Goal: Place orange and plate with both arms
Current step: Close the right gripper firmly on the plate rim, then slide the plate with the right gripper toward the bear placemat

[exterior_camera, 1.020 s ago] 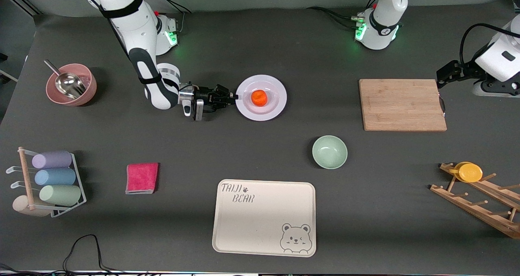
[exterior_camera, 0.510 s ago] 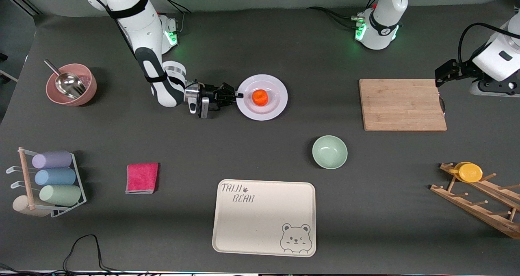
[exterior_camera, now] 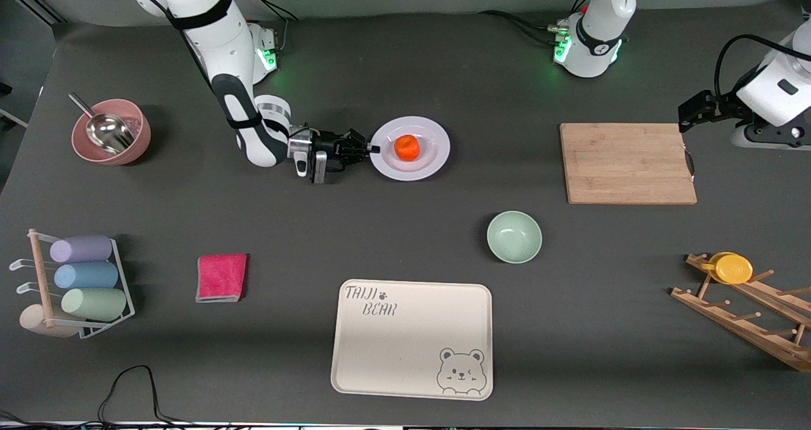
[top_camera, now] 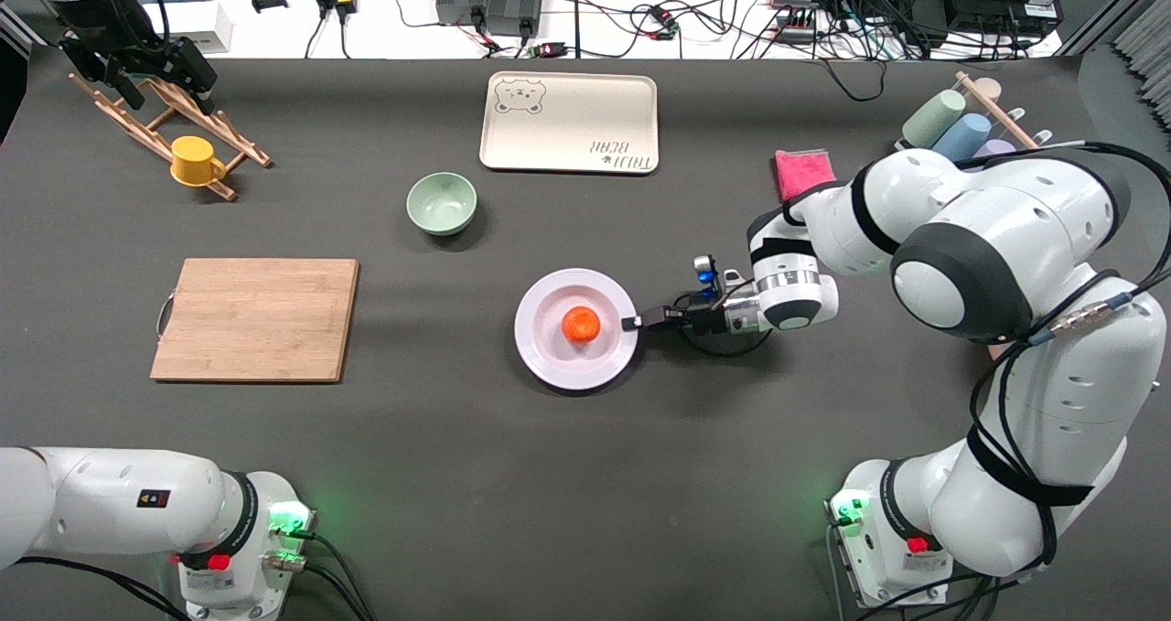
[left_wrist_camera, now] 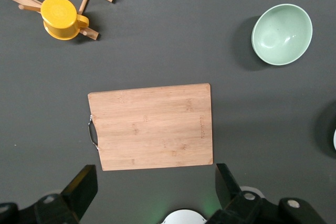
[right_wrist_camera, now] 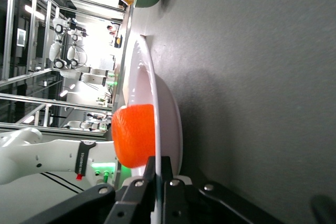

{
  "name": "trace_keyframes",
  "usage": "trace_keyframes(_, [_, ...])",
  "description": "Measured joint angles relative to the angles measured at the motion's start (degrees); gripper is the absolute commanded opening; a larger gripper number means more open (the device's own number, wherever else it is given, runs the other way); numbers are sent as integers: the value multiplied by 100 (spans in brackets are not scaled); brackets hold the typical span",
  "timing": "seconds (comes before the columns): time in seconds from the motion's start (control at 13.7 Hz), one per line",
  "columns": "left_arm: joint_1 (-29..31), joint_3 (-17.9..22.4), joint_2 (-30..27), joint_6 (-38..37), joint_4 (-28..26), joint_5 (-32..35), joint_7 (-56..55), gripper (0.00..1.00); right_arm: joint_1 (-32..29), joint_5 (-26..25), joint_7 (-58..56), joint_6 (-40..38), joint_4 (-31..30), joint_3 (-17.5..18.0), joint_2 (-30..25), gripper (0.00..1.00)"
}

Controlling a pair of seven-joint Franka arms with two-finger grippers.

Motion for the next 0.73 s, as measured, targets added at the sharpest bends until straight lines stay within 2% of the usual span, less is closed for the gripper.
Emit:
trace_keyframes(0.44, [3,30,0,-21,97,1,1,100,12,22,796,95,138,45,-79,0])
trace_keyframes(0.73, [4,61,1,-27,97,2,2,100,5,23,1603,118,209,41,-440,0])
